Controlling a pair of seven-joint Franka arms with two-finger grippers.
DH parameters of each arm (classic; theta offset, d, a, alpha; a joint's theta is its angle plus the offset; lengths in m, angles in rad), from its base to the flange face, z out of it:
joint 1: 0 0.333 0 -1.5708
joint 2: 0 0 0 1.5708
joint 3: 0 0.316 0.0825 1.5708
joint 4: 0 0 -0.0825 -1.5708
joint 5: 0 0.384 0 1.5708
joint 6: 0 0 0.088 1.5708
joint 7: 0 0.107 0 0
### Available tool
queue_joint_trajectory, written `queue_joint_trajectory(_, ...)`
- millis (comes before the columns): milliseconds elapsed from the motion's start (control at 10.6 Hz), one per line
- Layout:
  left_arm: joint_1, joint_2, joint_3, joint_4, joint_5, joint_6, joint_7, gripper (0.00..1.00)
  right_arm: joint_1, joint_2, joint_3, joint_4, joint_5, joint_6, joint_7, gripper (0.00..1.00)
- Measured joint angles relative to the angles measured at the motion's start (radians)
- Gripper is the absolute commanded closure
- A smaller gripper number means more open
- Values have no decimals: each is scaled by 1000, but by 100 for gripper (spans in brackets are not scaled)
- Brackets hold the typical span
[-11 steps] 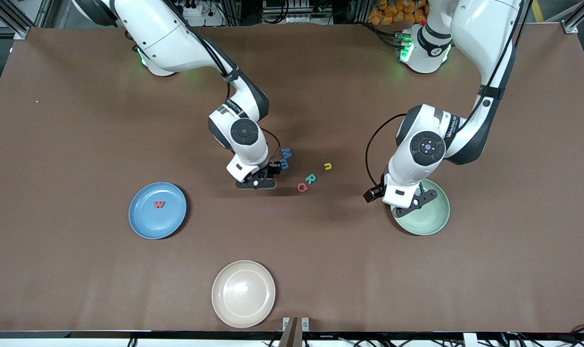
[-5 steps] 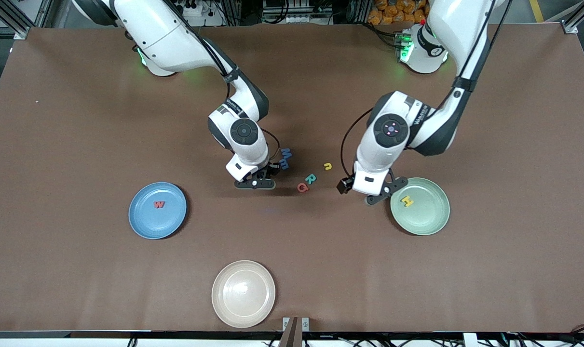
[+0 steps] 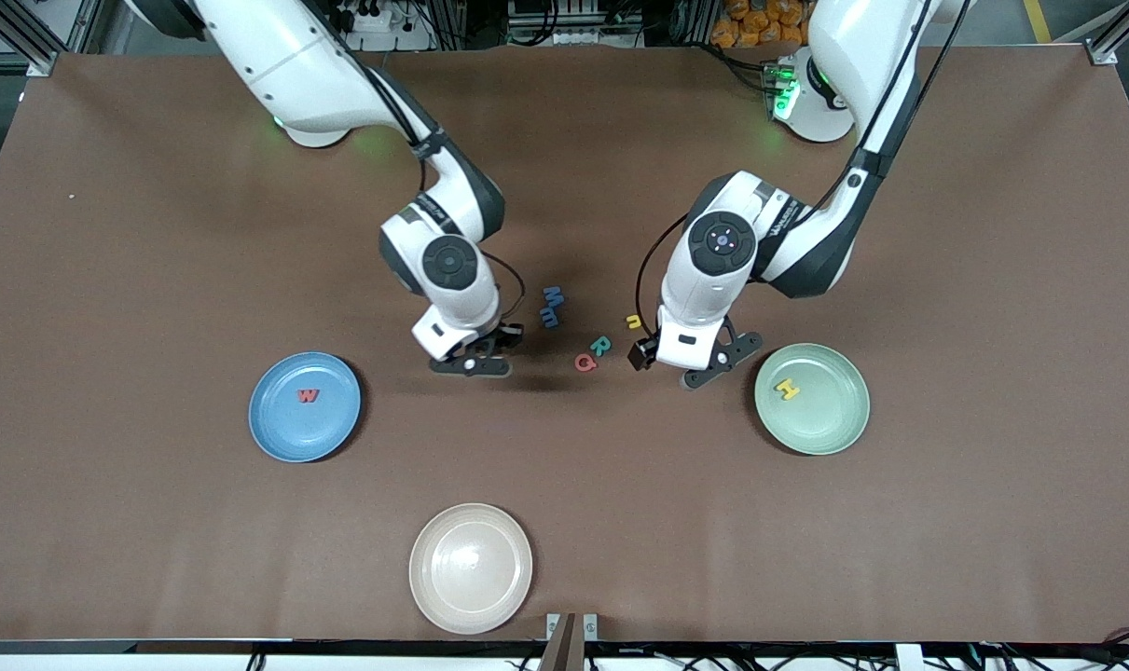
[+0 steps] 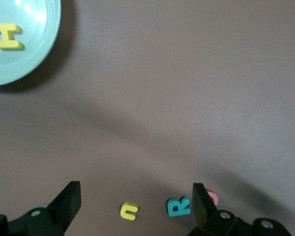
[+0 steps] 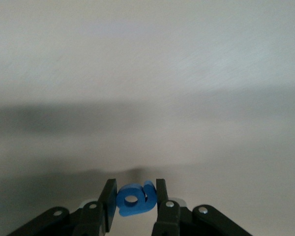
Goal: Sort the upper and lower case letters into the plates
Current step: 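Carry the blue a to the blue plate and open the right gripper, then grasp the teal R with the left gripper while the right gripper withdraws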
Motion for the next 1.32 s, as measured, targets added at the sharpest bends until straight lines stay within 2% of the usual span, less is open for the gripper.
queue_joint_trajectory(284, 0, 95, 3, 79, 0, 0, -214, 0, -174, -95, -8, -1, 0, -121, -229, 100)
queue_joint_trajectory(568, -2, 143, 3, 93, 0, 1, -558, 0, -297, -97, -62, -11, 1, -125, -419, 100)
queue_joint_trajectory(662, -7, 144, 2, 94, 0, 1, -663, 0, -318, -95, -70, -20, 1, -126, -441, 93)
queue_joint_trajectory(757, -14, 144, 1, 99, 0, 1, -734, 0, -325, -90, -72, -25, 1, -127, -448, 68)
queue_joint_trajectory(852, -21, 144, -1, 103, -13, 0, -781, 0, -325, -79, -72, -27, 1, -127, -457, 21)
queue_joint_trajectory(946, -29, 145, -1, 104, -48, 0, -809, 0, -325, -66, -73, -28, 1, -127, -465, 0)
queue_joint_trajectory(1135, -46, 154, -2, 106, -136, 9, -872, 0, -325, -58, -79, -27, 1, -126, -472, 0)
queue_joint_trajectory(1325, -70, 181, -2, 109, -161, 50, -1024, 0, -325, -72, -82, -16, 1, -132, -473, 0)
